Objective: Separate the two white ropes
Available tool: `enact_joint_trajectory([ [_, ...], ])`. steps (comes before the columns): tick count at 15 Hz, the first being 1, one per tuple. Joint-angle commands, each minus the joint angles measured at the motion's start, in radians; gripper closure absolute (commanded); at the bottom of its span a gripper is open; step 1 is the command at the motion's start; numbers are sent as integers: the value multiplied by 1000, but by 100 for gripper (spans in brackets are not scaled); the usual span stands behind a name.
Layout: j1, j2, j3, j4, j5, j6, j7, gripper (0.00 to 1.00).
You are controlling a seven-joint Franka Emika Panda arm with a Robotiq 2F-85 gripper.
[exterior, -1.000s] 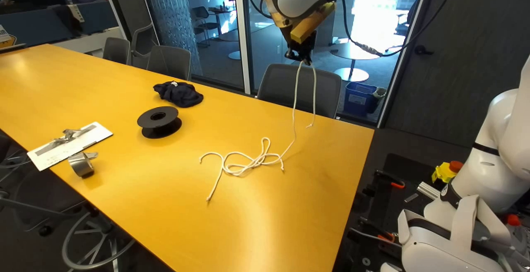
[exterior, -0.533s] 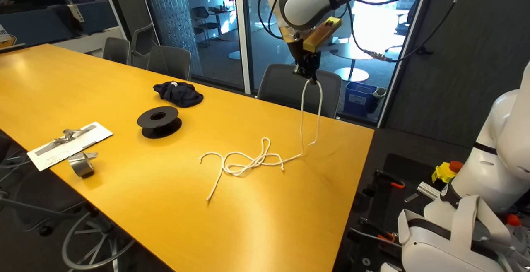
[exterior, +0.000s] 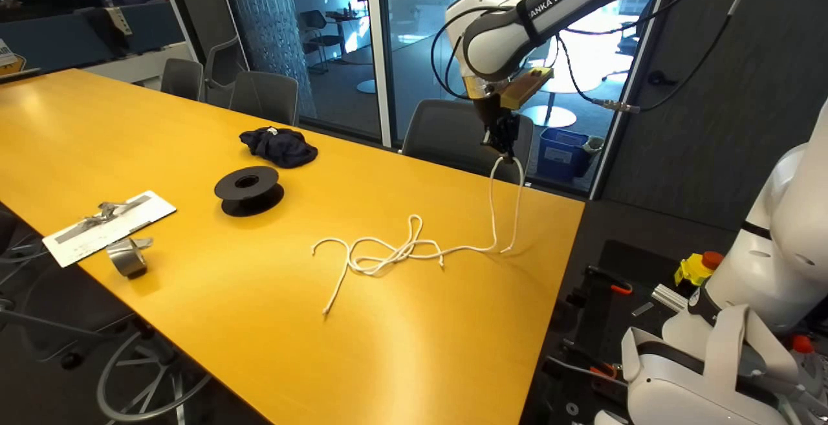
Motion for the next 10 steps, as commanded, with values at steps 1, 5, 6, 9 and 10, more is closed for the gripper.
enact_joint_trajectory([
  [1,-40,-23,-30,-89,21,101,-47,98],
  [5,-88,0,-73,-129,9,202,-45,99],
  [6,-98,9,-84,-131,2,227,-36,99],
  [9,-126,44,-116,-125,-15,298,-6,99],
  [10,-134,57,-126,-122,-15,317,-1,99],
])
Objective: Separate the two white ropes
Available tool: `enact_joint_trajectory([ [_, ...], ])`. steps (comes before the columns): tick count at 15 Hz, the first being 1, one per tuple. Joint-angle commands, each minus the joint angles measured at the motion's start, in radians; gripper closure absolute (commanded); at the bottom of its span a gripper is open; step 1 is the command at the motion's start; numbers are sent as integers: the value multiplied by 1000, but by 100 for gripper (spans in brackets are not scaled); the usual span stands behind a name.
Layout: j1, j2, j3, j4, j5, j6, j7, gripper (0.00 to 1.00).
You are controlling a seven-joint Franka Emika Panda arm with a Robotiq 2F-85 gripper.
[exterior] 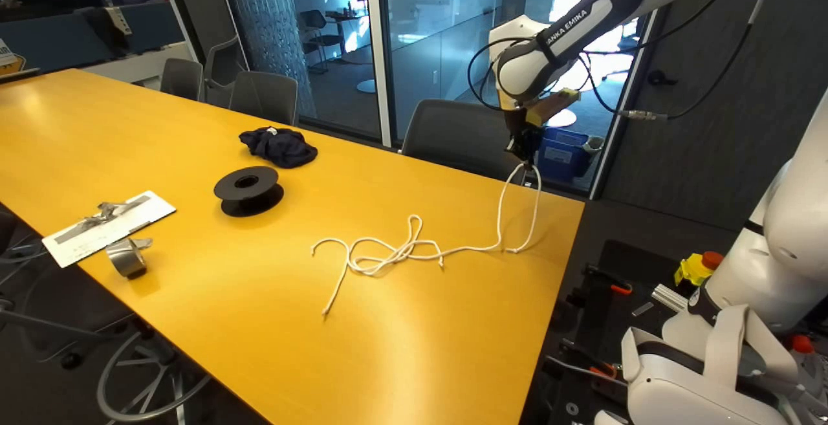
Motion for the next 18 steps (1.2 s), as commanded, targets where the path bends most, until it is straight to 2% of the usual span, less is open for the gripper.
enact_joint_trajectory([
  [1,-28,39,-33,11,-6,77,21,99],
  [6,-61,109,-68,37,22,121,7,98],
  [7,-66,119,-71,43,30,121,6,71],
  [8,-70,130,-73,49,36,123,4,71],
  [13,-74,168,-77,77,48,124,16,34],
  [17,-55,191,-52,97,51,130,-7,4],
  [18,-46,194,-38,99,51,133,-19,1],
])
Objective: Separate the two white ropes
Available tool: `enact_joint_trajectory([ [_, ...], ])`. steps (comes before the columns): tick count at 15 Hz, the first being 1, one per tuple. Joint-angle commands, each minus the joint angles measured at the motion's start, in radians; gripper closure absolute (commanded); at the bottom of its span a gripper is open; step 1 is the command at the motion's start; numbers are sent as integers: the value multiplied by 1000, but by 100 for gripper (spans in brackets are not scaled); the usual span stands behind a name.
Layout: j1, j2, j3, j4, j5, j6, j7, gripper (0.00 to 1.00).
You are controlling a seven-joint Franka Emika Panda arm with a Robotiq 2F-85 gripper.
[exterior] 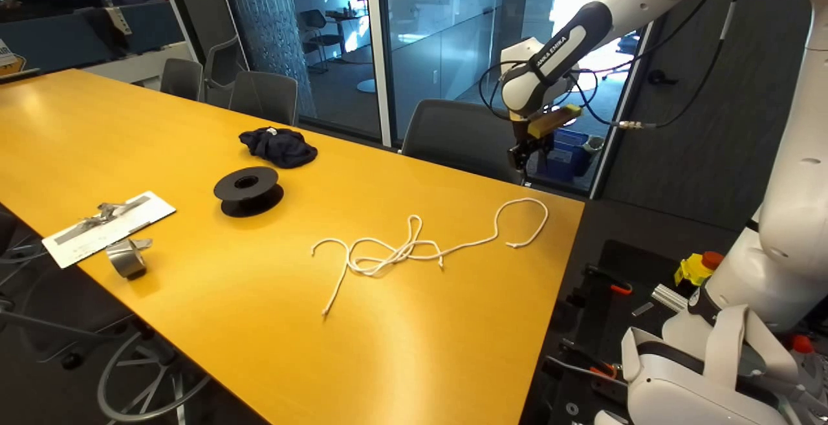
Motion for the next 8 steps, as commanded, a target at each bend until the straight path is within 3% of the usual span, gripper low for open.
enact_joint_trajectory([
  [1,33,21,36,30,18,17,-39,0],
  [8,124,111,149,96,20,11,-124,0],
])
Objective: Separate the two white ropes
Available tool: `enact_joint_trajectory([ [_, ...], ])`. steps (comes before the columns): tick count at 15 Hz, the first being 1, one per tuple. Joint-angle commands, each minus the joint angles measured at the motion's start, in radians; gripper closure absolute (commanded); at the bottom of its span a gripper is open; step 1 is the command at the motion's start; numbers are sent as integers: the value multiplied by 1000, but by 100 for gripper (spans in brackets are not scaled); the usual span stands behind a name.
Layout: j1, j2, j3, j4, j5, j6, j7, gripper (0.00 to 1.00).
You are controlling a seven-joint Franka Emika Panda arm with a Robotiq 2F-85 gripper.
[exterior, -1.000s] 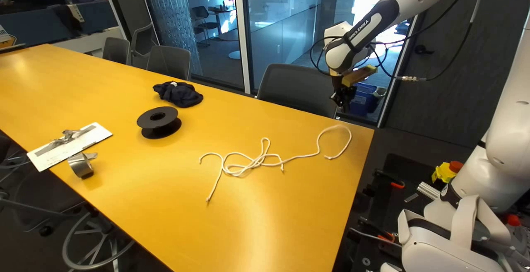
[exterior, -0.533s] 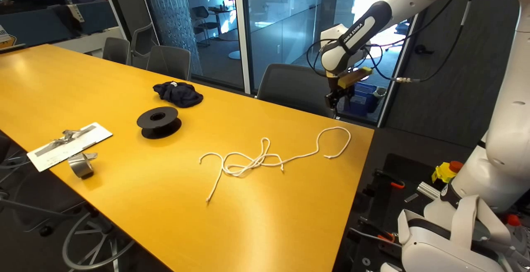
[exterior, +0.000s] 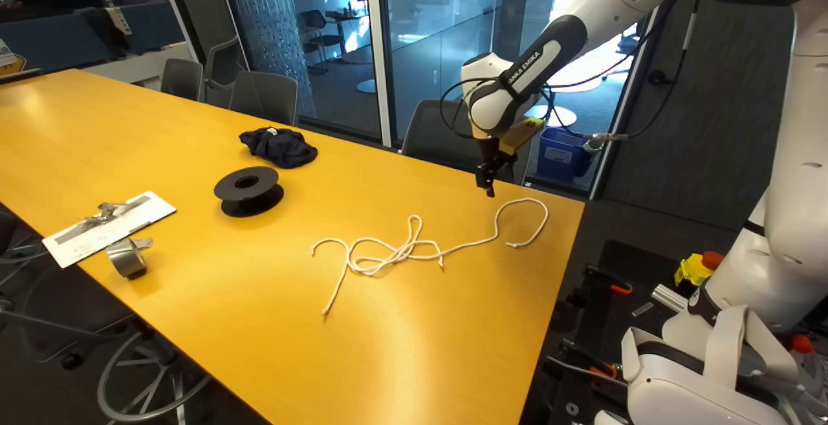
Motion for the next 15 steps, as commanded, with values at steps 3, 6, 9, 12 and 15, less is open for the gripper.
enact_joint_trajectory([
  [3,69,130,80,151,52,-25,-63,0],
  [6,100,205,102,254,58,-23,-49,0],
  [9,116,272,107,340,78,-9,-37,0],
  [12,117,325,117,409,101,-12,-48,0],
  [15,127,363,136,449,104,-15,-81,0],
])
